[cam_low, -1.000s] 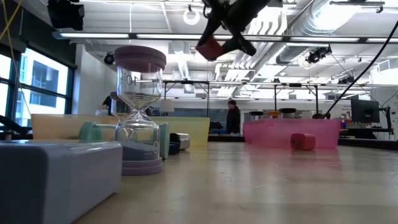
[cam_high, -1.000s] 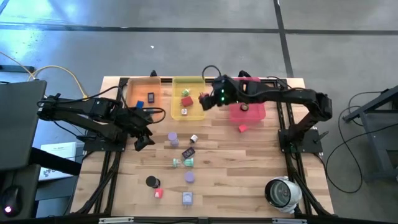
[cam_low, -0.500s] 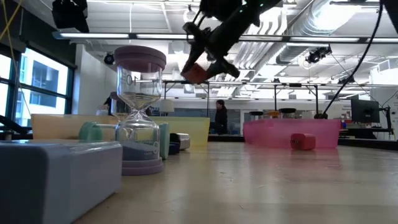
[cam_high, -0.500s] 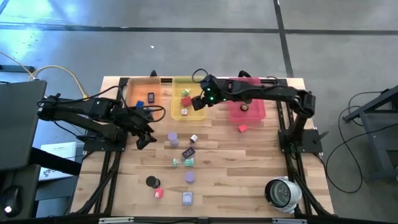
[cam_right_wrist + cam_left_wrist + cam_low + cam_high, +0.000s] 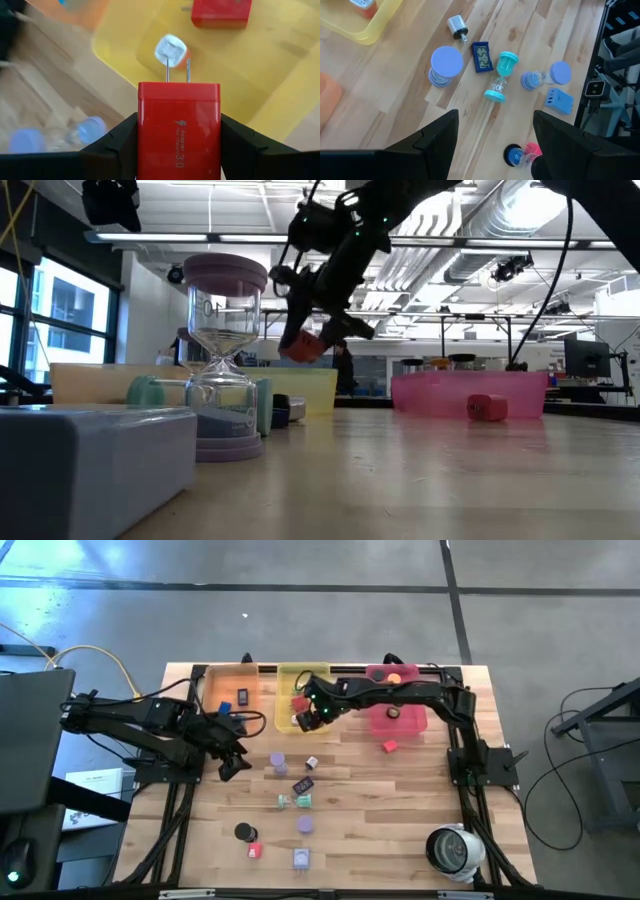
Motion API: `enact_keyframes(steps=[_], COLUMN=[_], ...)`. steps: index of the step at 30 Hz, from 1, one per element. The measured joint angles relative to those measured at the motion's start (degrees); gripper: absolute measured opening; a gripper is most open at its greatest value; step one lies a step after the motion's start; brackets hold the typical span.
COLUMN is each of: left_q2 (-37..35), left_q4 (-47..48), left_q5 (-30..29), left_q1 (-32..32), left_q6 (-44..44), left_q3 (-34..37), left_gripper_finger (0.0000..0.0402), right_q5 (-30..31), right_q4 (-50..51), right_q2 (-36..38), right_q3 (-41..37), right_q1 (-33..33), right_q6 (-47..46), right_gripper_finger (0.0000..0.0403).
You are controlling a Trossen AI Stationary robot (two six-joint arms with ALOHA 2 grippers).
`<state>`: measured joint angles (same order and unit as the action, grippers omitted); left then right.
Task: Pick & Place Office items
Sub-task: Put the red charger adapter into the yellow bin
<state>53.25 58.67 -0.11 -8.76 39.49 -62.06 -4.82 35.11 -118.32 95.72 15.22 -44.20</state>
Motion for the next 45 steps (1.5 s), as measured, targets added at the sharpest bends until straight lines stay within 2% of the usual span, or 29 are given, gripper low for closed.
enact_keyframes(steps=[14,25,31,39,45], left_q2=[0.00,0.00,0.00,-0.01,0.00], left_q4=[0.00,0.00,0.02,0.13,0.11], left_q5=[0.02,-0.03,-0.09,-0.18,-0.26], left_q1=[-2.38,-2.38,-2.38,-2.38,-2.38], left_q6=[2.57,2.55,2.35,2.37,2.40], left_q3=[0.00,0.00,0.00,0.00,0.00], left_gripper_finger=[0.0250,0.0250,0.0250,0.0250,0.0250], right_q5=[9.47,7.97,7.67,7.48,7.43], right_q4=[1.15,1.46,1.12,0.26,0.24], right_q2=[-2.41,-3.61,-3.94,-3.94,-3.94], right_q3=[0.02,-0.02,-0.02,-0.02,-0.02], right_q1=[0.26,0.11,0.07,0.04,0.04], right_q6=[9.36,12.96,12.59,12.98,13.00], right_gripper_finger=[0.0198,0.0198,0.0228,0.0210,0.0221])
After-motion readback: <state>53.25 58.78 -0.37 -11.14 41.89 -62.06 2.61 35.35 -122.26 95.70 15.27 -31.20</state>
